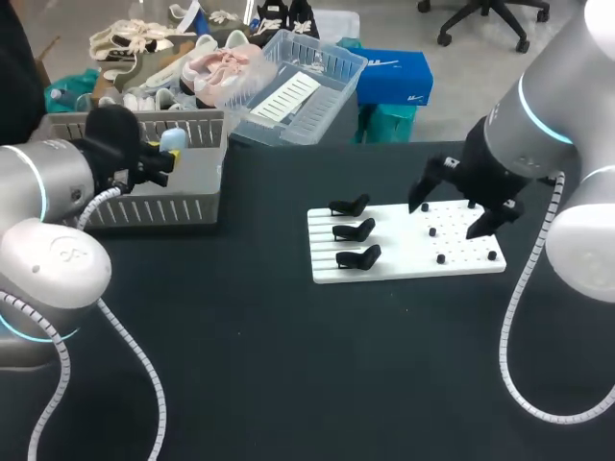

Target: Pick up each earbud case from the left stands, insert the matching earbuds, close the lid, and place the case in the box.

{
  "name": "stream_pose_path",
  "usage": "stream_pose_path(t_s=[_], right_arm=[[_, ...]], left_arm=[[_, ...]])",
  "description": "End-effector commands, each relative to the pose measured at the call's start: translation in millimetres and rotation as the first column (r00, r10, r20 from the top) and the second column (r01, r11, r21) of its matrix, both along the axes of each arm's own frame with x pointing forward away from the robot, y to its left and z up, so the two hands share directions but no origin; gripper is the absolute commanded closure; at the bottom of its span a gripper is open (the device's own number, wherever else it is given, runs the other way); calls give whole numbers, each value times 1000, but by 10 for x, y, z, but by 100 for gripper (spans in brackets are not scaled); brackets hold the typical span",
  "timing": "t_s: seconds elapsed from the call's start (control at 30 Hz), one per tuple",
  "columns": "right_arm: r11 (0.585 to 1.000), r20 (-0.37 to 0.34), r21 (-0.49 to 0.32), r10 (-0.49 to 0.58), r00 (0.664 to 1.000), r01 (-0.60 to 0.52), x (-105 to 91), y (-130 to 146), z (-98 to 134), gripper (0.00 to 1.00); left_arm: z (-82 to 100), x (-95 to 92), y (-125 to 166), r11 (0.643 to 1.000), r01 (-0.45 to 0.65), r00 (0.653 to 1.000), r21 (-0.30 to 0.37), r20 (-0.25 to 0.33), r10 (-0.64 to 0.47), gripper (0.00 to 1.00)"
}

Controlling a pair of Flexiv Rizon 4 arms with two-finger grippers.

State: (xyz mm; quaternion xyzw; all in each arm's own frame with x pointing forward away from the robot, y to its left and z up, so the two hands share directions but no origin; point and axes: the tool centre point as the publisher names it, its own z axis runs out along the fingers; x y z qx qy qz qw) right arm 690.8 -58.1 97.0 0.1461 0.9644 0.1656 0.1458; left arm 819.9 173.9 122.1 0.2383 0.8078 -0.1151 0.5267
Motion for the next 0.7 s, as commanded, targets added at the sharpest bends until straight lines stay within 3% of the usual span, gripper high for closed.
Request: stream_pose_path(t_s=[0.03, 0.1, 0.17, 0.2, 0.43, 0.7], right_arm=[[1000, 0, -4, -1, 1000, 1, -33, 22, 6, 0], [1000, -2, -5, -1, 1000, 1, -42, 28, 3, 0], [1000, -3, -5, -1, 1000, 1, -54, 32, 3, 0], [1000, -3, -6, -2, 1000, 2, -60, 33, 3, 0], [1000, -3, -7, -12, 1000, 12, -111, 18, 11, 0], [1000, -11, -7, -10, 1000, 10, -118, 61, -1, 0]], left_arm=[[11, 142, 50, 1000, 12, 1000, -22, 13, -12, 60], [32, 186, 71, 1000, 4, 1000, -30, 13, -4, 45], [45, 211, 83, 1000, 1, 1000, -31, 12, 0, 12], [53, 227, 91, 1000, -1, 1000, -31, 13, 1, 2], [121, 199, 72, 1000, 4, 999, -19, 40, -3, 0], [240, 56, -202, 990, 129, 990, -65, 59, -125, 0]])
